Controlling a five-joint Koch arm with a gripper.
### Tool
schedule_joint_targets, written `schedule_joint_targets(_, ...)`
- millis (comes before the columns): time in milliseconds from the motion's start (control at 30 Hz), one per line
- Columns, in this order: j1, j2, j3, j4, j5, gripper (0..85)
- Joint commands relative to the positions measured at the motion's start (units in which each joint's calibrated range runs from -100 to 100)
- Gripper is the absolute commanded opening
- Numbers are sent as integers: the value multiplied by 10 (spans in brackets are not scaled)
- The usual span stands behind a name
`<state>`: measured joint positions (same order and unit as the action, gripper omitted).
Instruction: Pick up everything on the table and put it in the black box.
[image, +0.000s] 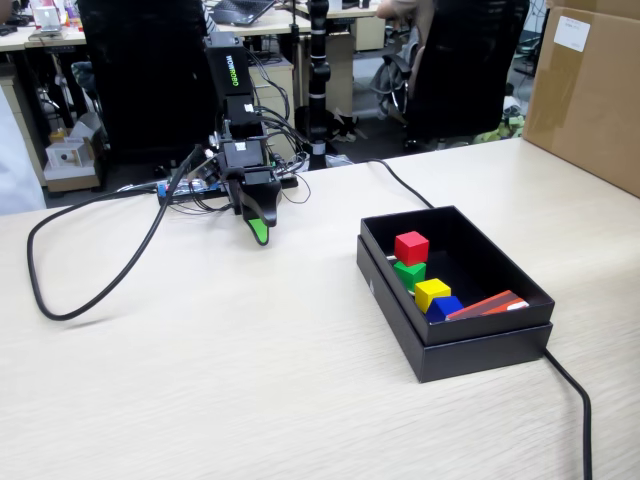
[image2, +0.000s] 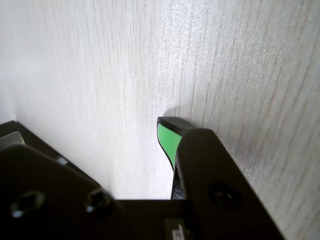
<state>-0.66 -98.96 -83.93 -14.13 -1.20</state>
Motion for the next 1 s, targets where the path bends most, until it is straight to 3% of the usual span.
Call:
schedule_joint_targets(0,0,-10,-26,66,0,523)
schedule_joint_targets(200,0,-10,-116,152,-8,520)
schedule_joint_targets(967,0,-10,-131,144,-7,503)
